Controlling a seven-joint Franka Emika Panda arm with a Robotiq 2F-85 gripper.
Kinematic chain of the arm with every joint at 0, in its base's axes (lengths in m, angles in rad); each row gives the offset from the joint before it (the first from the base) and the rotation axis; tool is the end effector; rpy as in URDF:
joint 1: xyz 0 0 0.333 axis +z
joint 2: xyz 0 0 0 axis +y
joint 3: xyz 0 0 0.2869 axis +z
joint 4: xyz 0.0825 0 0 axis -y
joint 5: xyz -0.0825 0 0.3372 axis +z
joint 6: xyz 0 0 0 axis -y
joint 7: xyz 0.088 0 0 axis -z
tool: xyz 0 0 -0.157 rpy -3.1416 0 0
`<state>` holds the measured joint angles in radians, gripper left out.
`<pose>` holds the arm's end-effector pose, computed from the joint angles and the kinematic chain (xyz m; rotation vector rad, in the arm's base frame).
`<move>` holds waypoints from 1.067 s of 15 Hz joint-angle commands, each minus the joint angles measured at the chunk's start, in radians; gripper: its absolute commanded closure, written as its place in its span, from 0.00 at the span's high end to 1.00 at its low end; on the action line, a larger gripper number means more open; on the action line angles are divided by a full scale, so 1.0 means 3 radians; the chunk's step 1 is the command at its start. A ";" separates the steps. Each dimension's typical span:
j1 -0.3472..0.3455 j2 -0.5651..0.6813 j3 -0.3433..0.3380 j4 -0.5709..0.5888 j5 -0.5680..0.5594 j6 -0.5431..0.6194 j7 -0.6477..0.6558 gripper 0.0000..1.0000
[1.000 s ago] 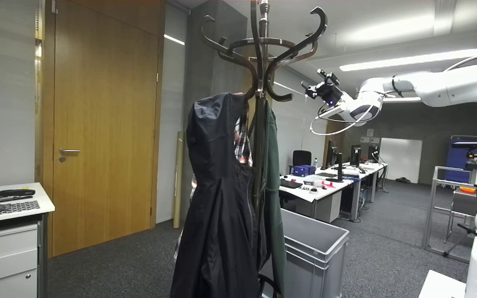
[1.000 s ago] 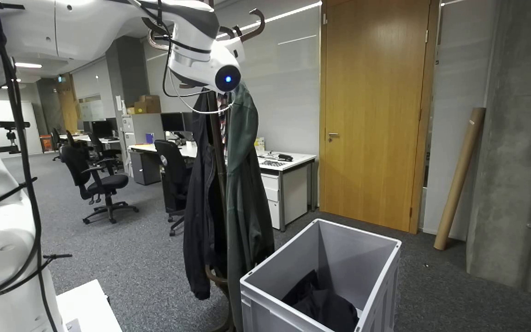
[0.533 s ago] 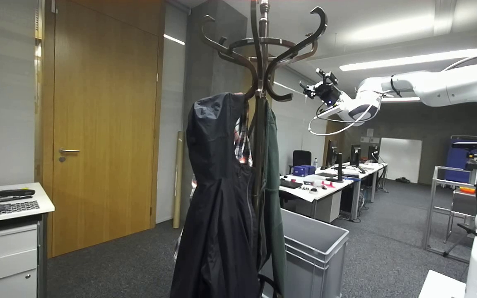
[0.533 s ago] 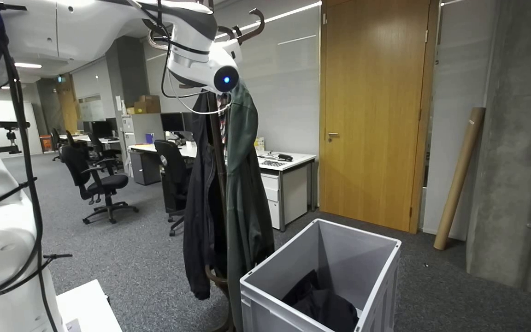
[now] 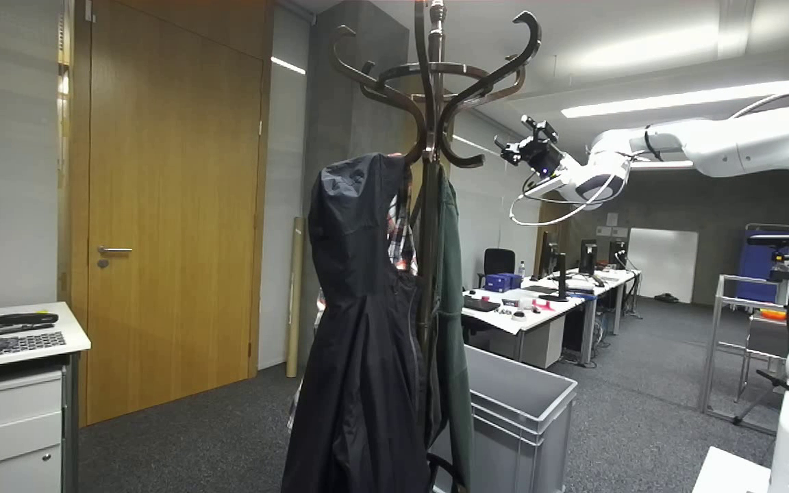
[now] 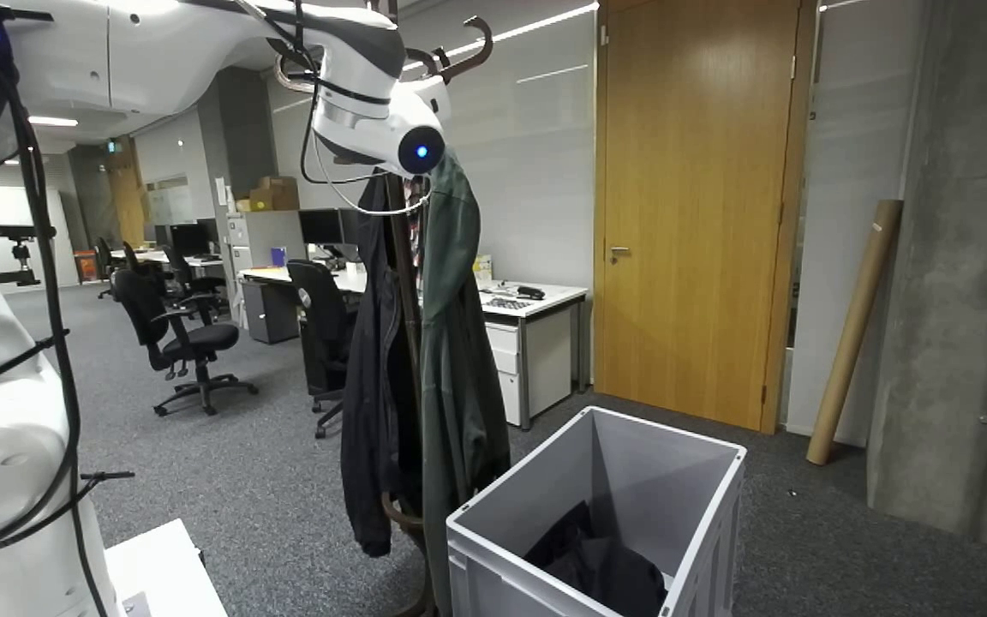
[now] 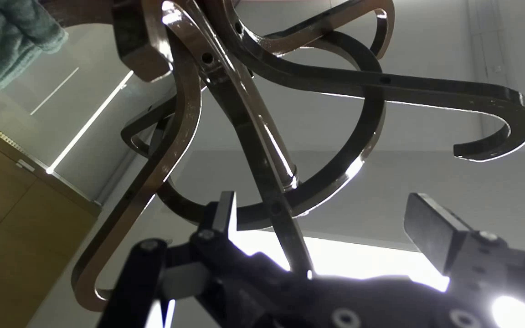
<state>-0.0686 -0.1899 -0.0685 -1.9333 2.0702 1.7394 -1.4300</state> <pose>0.5077 0.0498 0.7016 -1.1362 -0.4345 -1.3851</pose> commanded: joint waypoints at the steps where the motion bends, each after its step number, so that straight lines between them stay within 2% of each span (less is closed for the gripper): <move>1: -0.0001 0.0113 0.0047 0.0081 0.0000 0.0048 0.0010 1.00; 16: 0.0021 0.0282 0.0104 0.0158 -0.0065 0.0078 -0.0023 1.00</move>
<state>-0.0658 -0.1169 -0.0419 -1.9234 2.0635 1.7433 -1.4334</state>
